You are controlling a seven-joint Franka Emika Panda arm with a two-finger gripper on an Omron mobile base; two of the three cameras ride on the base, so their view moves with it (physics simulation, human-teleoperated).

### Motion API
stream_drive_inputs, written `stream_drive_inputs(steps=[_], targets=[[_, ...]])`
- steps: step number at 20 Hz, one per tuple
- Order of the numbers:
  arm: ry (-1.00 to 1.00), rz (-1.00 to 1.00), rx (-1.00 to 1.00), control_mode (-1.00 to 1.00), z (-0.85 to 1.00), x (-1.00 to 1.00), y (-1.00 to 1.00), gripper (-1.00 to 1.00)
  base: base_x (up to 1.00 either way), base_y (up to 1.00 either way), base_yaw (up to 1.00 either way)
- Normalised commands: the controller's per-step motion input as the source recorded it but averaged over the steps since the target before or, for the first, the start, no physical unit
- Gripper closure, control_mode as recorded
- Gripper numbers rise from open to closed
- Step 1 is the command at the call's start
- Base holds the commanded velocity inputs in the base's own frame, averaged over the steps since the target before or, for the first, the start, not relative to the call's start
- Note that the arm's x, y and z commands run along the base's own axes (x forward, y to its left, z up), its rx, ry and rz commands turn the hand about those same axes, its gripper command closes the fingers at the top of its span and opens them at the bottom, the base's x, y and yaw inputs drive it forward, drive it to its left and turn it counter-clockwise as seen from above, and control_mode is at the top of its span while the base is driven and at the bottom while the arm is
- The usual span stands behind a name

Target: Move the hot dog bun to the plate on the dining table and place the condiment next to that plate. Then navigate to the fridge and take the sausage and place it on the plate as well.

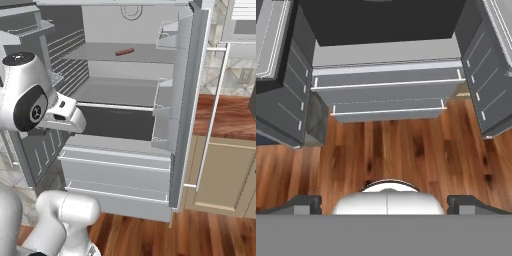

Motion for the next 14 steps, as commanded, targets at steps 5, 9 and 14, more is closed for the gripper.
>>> stream_drive_inputs(steps=[5, 9, 14], targets=[[0.0, 0.0, 0.0, 1.0, -0.13, 0.0, -0.02, -1.0, 0.0, -0.01, 0.0], [0.0, 0.0, 0.0, 1.0, 0.0, 0.0, 0.0, -1.0, 0.57, -0.04, 0.0], [0.0, 0.0, 0.0, 1.0, 0.0, 0.0, 0.0, -1.0, 1.0, 0.0, 0.0]])
